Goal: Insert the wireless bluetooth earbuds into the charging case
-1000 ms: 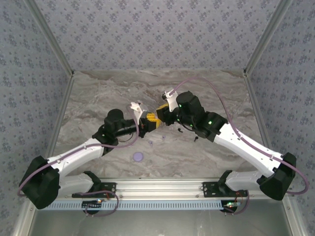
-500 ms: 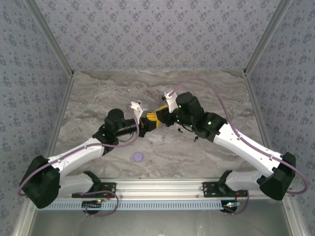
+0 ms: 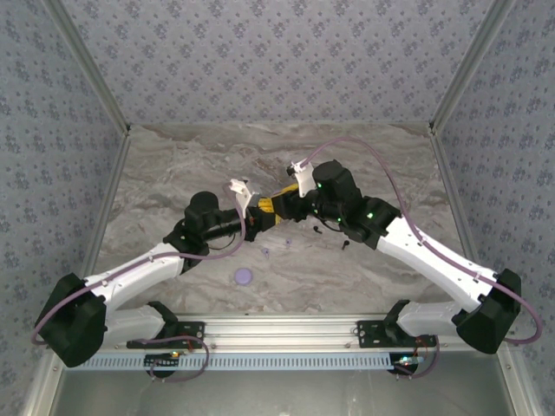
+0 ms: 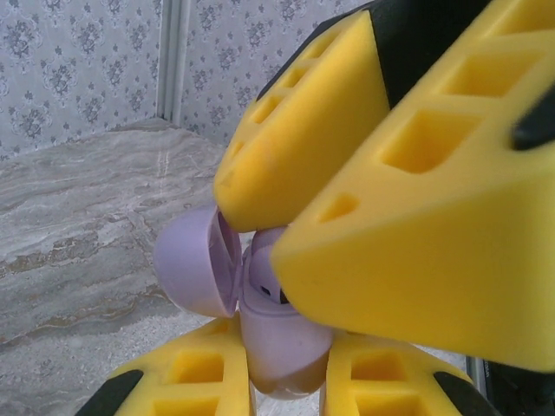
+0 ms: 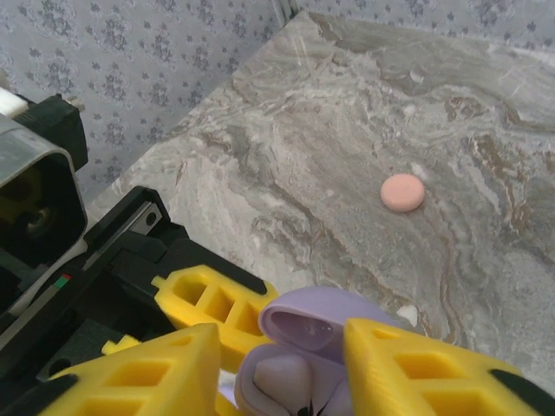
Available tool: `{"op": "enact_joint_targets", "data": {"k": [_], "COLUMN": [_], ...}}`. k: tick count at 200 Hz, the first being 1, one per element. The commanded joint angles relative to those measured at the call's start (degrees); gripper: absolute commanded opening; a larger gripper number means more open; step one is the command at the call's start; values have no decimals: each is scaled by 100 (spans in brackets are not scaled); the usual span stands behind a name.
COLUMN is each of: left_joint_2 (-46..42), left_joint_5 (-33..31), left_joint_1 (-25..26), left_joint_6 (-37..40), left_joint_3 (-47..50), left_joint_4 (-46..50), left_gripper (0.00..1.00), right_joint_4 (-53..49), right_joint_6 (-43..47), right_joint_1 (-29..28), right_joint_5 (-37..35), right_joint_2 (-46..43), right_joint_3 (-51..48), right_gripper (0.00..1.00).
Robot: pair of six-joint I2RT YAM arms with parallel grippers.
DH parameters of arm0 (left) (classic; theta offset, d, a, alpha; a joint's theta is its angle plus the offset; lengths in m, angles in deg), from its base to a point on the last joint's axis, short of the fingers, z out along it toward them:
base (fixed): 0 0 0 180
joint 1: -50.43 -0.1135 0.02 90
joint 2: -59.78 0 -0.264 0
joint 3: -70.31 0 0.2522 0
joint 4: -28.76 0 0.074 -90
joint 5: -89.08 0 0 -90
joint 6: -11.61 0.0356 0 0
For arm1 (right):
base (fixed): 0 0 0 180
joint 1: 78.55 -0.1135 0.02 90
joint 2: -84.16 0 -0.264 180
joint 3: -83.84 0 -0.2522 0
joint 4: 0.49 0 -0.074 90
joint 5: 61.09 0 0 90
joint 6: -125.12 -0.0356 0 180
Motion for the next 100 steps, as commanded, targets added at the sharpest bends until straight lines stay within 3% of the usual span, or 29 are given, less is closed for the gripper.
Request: {"op": "enact_joint_targets", "data": {"k": [1, 51, 89, 100], "left_joint_2": [-47, -168, -245, -234], "left_joint_5": [13, -238, -82, -28], "left_joint_1": [29, 32, 43, 50], "left_joint_6": [54, 176, 225, 219], "left_joint_3": [-125, 99, 114, 97], "left_joint_4": [-573, -635, -646, -638], "left_gripper": [0, 0, 0, 0], "right_joint_4": [-451, -958, -184, 146], "right_joint_6": [26, -69, -569, -723], "right_joint_1": [137, 810, 1419, 1444], "right_joint_5": [76, 499, 2340, 2665], "right_joint_2": [-97, -419, -398, -335], "right_joint_3": [466, 397, -457, -611], "right_gripper": [50, 67, 86, 100]}}
